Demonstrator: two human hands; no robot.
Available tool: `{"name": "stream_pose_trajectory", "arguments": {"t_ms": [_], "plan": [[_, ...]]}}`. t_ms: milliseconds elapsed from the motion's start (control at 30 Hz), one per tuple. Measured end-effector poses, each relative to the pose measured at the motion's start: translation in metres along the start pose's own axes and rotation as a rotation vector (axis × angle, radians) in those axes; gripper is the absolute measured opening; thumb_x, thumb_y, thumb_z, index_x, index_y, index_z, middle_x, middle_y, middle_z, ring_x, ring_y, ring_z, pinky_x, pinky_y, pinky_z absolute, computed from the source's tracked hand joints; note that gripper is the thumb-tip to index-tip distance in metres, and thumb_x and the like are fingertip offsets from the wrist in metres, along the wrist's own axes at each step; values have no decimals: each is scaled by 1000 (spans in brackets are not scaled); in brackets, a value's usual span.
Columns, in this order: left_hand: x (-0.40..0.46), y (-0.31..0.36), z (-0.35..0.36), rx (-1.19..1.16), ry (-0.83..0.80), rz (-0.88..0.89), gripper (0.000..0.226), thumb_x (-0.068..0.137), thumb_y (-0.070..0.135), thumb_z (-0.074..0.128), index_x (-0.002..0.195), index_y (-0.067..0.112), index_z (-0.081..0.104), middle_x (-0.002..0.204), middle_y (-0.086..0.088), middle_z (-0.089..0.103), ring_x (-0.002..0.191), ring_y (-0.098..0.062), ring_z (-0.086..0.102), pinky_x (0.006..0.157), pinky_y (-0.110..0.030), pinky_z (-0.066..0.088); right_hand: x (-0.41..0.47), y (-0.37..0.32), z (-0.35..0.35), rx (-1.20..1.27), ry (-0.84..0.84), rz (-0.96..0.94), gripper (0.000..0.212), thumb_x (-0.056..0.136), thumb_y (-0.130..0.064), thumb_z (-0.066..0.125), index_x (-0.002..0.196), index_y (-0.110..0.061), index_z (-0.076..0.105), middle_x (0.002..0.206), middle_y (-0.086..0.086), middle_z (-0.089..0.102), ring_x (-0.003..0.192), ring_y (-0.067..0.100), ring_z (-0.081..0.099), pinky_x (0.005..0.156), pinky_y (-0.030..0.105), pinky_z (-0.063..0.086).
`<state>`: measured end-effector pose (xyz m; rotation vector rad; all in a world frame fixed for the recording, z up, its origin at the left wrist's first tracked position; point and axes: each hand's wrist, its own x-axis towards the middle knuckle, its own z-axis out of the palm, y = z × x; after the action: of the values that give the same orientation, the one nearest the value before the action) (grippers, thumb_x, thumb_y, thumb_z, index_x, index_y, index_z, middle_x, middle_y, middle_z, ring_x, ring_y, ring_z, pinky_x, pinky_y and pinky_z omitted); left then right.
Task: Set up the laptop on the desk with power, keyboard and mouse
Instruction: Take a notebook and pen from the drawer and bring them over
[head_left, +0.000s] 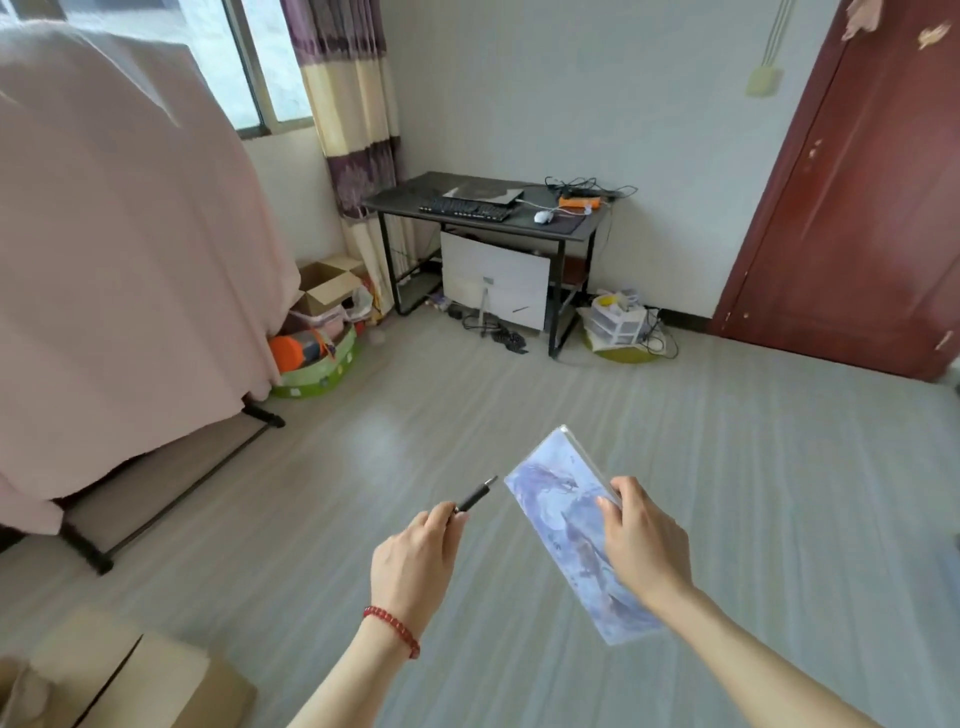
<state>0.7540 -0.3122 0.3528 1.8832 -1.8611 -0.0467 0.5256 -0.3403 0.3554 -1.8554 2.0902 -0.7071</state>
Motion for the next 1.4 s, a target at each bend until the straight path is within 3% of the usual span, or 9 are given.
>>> {"name": "stream_pose_trajectory", "arguments": {"t_ms": [67,300,567,767,933,1100,1400], "plan": [[57,1,11,-23,14,-17,23,92,30,50,94,13,65,78,-7,68,63,-35,64,52,-33,44,51,-12,-2,6,25,2,13,95,-26,39,96,-15,46,100,5,64,84,32,60,62,31,30],[273,2,97,-55,60,-34,19,90,20,48,98,11,64,86,-10,62,63,-38,62,54,-37,49,273,-9,46,55,66,-46,16,95,-24,40,100,-11,47,103,8,64,87,33,58,64,32,31],[519,-28,144,-23,155,-192,19,90,19,49,100,10,62,93,-13,58,64,-41,59,56,-37,44,552,-55,103,60,-41,-139,21,95,-23,41,107,-8,47,112,12,61,94,36,57,67,33,31],[660,-110,176,-14,191,-348,22,90,20,49,107,10,61,100,-13,57,71,-41,59,62,-39,46,713,-115,180,87,-107,-216,17,95,-23,41,102,-9,47,108,10,62,92,34,57,65,32,30],[818,-192,219,-70,219,-351,23,91,17,49,108,6,60,95,-14,58,75,-35,60,60,-37,46,863,-179,257,95,-120,-221,19,95,-24,40,105,-9,47,109,8,63,93,32,57,64,32,29],[983,-251,243,-142,214,-345,23,91,18,51,108,7,61,98,-14,62,82,-31,61,67,-36,50,1016,-248,303,96,-122,-172,16,94,-24,41,98,-10,45,99,12,64,85,34,56,62,34,32],[1232,-340,310,-235,229,-359,16,89,16,54,99,9,65,79,-3,57,66,-17,49,59,-25,37,1255,-330,392,195,-113,-50,15,94,-21,42,95,-7,48,90,11,61,82,31,55,68,37,41]]}}
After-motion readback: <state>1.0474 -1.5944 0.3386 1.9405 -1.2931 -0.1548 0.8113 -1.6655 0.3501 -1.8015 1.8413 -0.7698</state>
